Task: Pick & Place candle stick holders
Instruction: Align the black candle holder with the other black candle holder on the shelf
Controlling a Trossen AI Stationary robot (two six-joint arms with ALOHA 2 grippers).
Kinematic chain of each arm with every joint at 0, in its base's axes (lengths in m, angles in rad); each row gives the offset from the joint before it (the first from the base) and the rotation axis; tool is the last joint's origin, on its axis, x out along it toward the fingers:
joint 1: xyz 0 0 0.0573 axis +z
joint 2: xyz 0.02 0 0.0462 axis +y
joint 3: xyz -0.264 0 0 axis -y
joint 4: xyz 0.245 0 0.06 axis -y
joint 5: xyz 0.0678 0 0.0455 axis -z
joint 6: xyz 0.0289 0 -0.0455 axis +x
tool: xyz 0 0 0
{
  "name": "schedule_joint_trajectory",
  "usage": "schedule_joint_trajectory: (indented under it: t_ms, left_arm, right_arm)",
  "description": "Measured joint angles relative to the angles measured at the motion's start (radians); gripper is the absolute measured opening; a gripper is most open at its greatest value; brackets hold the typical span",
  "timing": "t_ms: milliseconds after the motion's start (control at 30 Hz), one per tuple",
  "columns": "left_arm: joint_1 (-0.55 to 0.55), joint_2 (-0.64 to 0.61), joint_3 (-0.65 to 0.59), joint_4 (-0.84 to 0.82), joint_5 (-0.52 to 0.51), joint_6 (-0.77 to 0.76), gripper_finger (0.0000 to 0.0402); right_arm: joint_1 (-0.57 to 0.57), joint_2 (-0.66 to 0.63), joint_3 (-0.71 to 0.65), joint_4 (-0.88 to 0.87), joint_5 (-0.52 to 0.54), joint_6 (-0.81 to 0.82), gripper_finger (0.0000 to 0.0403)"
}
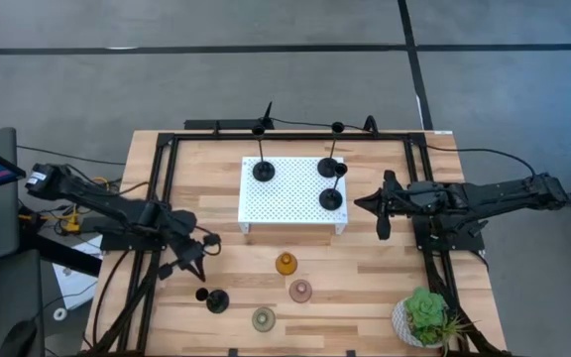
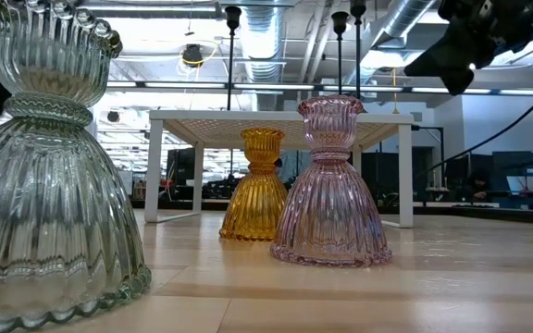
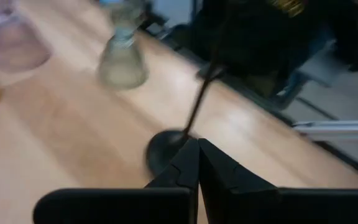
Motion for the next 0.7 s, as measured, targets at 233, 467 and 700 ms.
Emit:
schedule_joint_trajectory:
  t_ms: [233, 467, 700]
  left_arm:
    - [-0.054, 0.006, 0.0, 0.018, 0.016, 0.0, 0.0005]
    - [-0.089, 0.006, -0.049, 0.042, -0.057, 0.004, 0.0005]
    - [-0.099, 0.006, -0.147, 0.201, -0.118, -0.072, 0.0005]
  right_arm:
    - [0.0, 0.0, 0.0, 0.051, 0.005, 0.012, 0.0]
    - [0.0, 0.0, 0.0, 0.096, 0.006, 0.012, 0.0]
    - [0.0, 0.001, 0.0, 0.103, 0.069, 0.012, 0.0]
